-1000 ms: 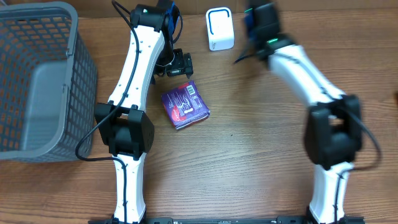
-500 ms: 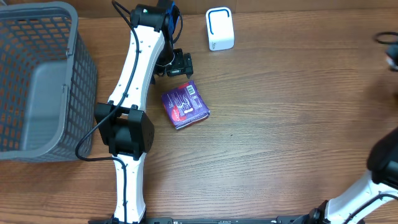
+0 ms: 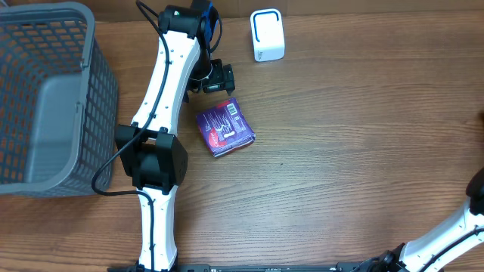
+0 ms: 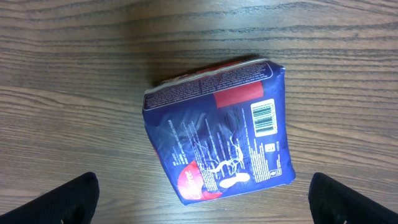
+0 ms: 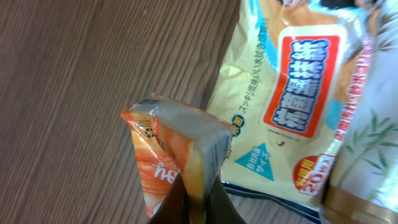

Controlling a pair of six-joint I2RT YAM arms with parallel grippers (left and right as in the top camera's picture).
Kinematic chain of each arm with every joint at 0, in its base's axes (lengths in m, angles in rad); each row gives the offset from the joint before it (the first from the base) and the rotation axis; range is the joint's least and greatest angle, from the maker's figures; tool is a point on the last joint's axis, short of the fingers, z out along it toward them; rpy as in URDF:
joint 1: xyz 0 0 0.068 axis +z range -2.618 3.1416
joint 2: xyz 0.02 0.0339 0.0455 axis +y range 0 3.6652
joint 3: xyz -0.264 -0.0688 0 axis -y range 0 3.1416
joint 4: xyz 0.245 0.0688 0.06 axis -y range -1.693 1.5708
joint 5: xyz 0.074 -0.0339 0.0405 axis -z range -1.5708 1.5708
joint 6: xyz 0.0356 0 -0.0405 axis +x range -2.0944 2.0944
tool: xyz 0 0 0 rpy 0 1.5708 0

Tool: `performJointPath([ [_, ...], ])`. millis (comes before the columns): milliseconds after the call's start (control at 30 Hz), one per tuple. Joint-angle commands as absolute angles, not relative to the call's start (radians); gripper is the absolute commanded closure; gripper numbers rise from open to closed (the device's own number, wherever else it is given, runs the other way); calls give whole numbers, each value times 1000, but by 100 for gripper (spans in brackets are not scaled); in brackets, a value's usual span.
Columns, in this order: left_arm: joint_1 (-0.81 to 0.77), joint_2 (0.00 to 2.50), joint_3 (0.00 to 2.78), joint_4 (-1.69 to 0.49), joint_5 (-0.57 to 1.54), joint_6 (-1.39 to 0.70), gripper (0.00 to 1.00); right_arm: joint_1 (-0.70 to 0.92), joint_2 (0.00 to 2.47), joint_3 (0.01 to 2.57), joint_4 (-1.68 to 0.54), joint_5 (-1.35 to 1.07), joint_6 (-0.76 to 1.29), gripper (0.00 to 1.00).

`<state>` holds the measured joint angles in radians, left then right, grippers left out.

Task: Scan the item barcode

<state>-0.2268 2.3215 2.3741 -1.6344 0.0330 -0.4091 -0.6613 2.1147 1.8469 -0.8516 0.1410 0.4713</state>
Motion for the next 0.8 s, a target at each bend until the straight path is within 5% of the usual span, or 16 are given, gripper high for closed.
performJointPath([
  [0, -223, 2322, 2391, -1637, 41, -407, 0, -663, 2150, 1851, -815, 130, 480, 96],
  [667, -223, 2322, 2391, -1637, 41, -407, 0, -663, 2284, 1851, -678, -69, 473, 96],
  [733, -223, 2322, 2391, -1637, 41, -407, 0, -663, 2296, 1851, -685, -65, 472, 85],
  [767, -223, 2322, 2391, -1637, 41, -407, 0, -663, 2299, 1851, -686, -65, 471, 63],
])
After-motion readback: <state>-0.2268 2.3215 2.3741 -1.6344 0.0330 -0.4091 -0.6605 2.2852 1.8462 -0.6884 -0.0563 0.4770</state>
